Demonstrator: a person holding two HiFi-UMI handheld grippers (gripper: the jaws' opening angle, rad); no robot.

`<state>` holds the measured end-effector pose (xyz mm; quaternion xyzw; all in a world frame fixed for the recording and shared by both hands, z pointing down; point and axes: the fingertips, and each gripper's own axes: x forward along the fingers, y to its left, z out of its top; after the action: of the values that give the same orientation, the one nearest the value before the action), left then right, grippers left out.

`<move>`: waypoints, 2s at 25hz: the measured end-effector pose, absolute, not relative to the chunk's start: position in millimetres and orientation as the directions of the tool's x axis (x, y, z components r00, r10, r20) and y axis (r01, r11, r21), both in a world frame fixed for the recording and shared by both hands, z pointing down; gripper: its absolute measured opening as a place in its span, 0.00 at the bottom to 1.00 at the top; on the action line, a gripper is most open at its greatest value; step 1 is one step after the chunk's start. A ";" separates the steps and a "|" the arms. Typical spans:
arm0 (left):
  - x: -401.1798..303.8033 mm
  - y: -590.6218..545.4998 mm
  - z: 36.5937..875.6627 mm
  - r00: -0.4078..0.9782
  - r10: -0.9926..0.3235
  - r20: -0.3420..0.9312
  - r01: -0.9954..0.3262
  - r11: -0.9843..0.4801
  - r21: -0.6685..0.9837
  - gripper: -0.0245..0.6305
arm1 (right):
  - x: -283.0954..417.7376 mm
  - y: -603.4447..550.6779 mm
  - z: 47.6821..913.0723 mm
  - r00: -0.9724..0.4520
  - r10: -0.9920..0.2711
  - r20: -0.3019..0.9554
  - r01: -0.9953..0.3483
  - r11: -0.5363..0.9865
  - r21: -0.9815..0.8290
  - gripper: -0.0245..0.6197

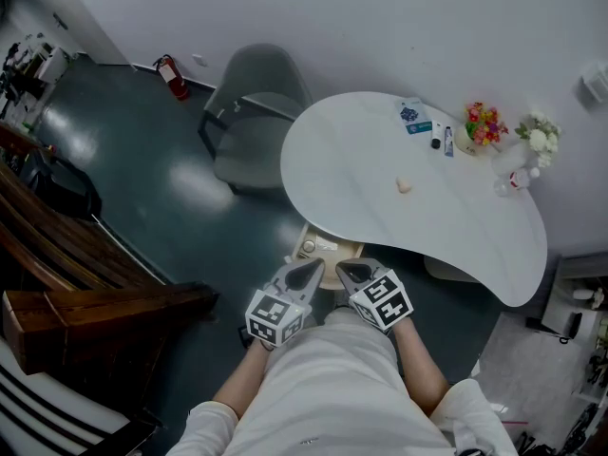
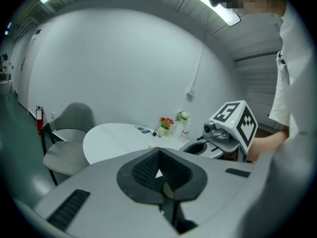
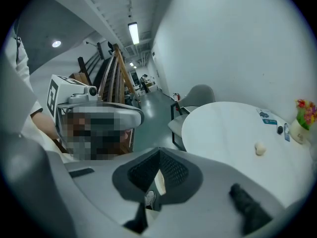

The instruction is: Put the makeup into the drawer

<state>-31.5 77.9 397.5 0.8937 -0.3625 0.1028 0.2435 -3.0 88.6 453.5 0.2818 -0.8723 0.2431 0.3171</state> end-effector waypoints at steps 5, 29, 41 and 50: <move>-29.4 77.7 397.1 0.715 -0.600 0.359 -0.699 -0.616 0.363 0.05 | -3.0 89.5 452.6 -0.642 -0.334 0.690 -0.639 0.730 -0.241 0.06; 21.9 45.9 411.1 0.711 -0.585 0.391 -0.703 -0.590 0.396 0.05 | 78.7 37.0 486.3 -0.546 -0.354 0.760 -0.675 0.723 -0.148 0.24; 63.3 0.4 437.4 0.708 -0.560 0.430 -0.707 -0.570 0.419 0.05 | 163.3 -42.5 537.3 -0.435 -0.351 0.829 -0.733 0.673 -0.100 0.48; 74.3 -17.2 462.0 0.699 -0.543 0.465 -0.715 -0.539 0.445 0.05 | 204.9 -107.9 576.8 -0.349 -0.393 0.851 -0.813 0.578 -0.067 0.51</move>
<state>74.3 -17.2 462.0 0.8664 -0.3631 0.1369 0.3142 204.9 -107.9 576.8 0.3853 -0.7824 0.2498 0.4207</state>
